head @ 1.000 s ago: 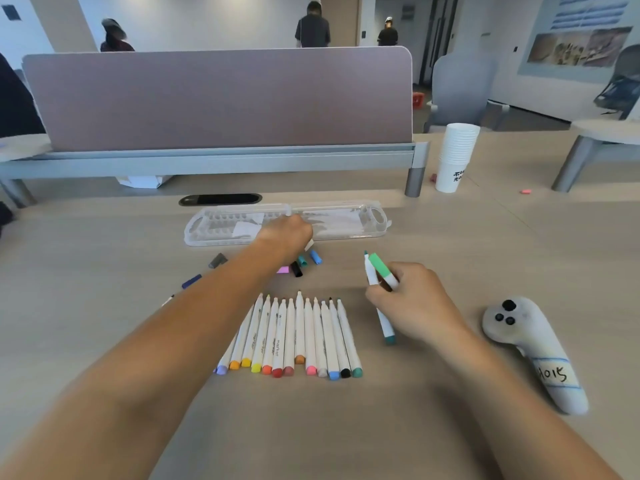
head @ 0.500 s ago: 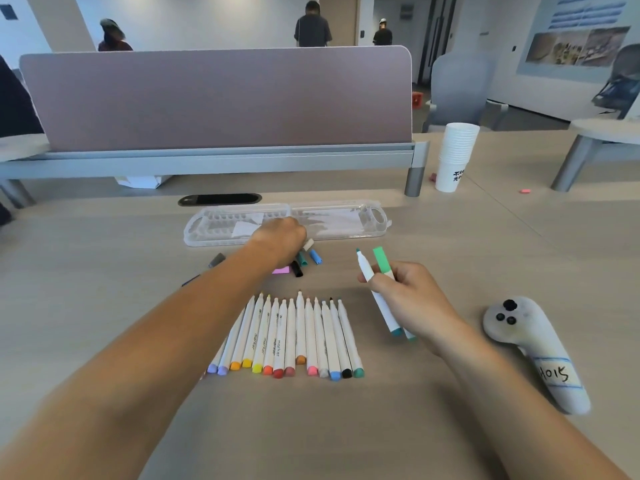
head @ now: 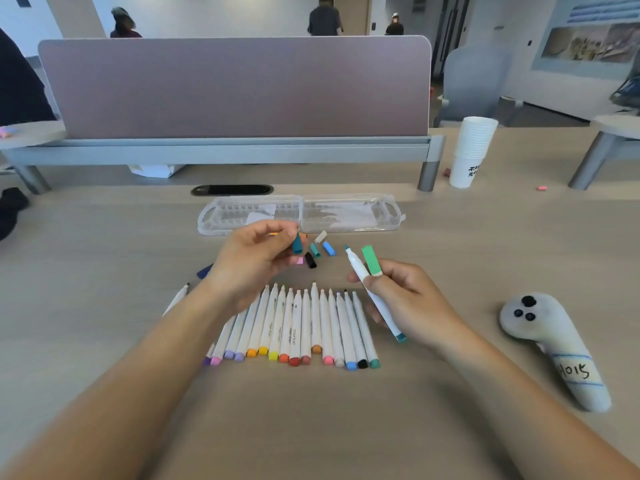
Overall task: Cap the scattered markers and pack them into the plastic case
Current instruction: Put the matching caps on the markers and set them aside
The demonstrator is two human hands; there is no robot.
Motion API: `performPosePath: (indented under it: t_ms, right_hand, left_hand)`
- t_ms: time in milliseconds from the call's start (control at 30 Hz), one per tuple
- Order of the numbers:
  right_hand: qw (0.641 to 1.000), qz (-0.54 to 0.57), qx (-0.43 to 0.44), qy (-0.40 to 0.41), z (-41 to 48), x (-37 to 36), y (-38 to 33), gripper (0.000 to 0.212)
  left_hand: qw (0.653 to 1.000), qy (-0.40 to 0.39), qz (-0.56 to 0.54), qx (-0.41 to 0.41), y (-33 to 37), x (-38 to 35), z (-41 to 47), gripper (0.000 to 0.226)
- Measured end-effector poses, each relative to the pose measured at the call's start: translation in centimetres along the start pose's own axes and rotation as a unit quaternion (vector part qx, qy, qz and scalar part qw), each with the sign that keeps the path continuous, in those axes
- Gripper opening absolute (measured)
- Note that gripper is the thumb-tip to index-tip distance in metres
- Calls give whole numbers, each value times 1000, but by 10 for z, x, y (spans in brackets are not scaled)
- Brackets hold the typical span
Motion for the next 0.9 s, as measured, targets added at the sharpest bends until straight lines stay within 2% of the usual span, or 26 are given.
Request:
performPosePath:
  t_ms: [100,233,367,500,667,800,900]
  right_hand:
    - [996,26,16,-80,-11,-28,-3,25]
    - [988,30,25,-149,-21,-53,-4,21]
    - [989,-40,66,-127,-21,-47,-7,25]
    - [993,-23,64,-97,-18,-39,-3,20]
    - [991,-66,95,-73,-16,-32,-6,31]
    - [991,-42,99,-74,-15,-32,-9,26]
    - [992,-7,106,-64,-15,-27,-13,19]
  left_hand:
    - [995,6,-90,33,-14,5,-22,13]
    - [995,33,-89,13,-14,11,-35,12]
    - [997,22,-77,3,-11,9,-39,17]
    - [998,-3,-62,1,-17,-4,-44,26]
    - [1000,6,-11,-25,-27,-15,-50,31]
    - [999,1,-22,-27,-26,-22,-48,25]
    - [997,-34,-58,-28,-21,-34,-48,24]
Point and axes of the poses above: each hand's wrist, its own z-axis towards the middle knuckle, its own x-axis out of the back of the hand, y = z × x, the point moved 9 cm from there along z, towards the middle knuckle, and after that the axes turned 2 degrees about -z, right-handed, at the moved point
